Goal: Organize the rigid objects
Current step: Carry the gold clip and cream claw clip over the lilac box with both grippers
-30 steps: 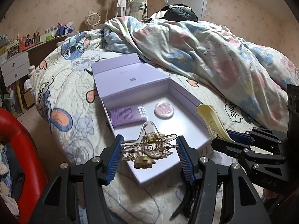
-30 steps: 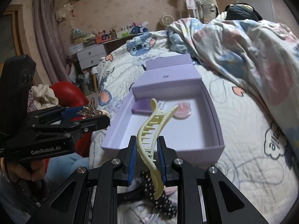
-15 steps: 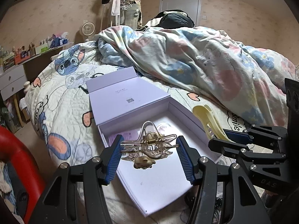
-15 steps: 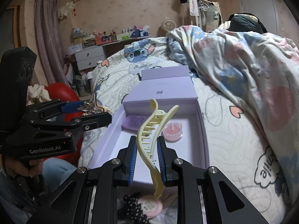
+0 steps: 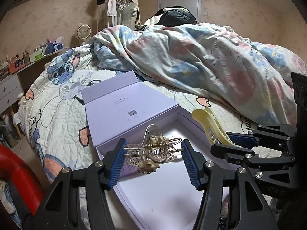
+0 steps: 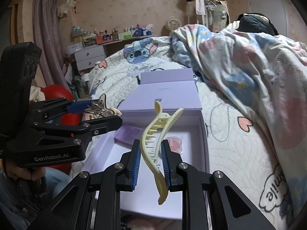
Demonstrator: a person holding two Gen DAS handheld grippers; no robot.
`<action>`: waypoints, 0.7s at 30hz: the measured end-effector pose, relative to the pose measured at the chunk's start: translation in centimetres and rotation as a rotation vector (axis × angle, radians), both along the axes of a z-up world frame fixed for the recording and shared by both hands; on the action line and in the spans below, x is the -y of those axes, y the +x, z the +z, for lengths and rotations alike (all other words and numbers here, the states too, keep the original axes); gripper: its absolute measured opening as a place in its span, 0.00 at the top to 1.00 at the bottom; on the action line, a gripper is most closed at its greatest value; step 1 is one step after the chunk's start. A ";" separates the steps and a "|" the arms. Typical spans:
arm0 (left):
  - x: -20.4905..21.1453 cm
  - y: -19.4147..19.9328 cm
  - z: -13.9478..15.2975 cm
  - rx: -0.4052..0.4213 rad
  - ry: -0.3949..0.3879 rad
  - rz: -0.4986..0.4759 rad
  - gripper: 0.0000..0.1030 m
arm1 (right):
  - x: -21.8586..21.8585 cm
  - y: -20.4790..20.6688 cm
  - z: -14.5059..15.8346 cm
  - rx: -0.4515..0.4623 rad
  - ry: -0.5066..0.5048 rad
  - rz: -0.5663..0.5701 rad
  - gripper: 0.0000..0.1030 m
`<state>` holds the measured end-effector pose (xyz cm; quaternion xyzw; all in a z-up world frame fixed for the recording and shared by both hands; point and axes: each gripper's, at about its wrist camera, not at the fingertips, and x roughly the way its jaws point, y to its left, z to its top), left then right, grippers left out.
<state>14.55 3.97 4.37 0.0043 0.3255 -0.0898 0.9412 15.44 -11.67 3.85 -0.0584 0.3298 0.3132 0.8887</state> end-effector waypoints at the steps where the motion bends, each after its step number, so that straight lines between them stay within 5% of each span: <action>1: 0.0 0.3 -0.1 -0.002 0.003 -0.002 0.45 | -0.1 0.3 -0.1 -0.003 -0.001 0.000 0.79; 21: -0.5 6.9 -3.2 -0.102 0.029 -0.020 0.45 | -1.0 6.5 -2.7 -0.052 -0.027 -0.040 0.79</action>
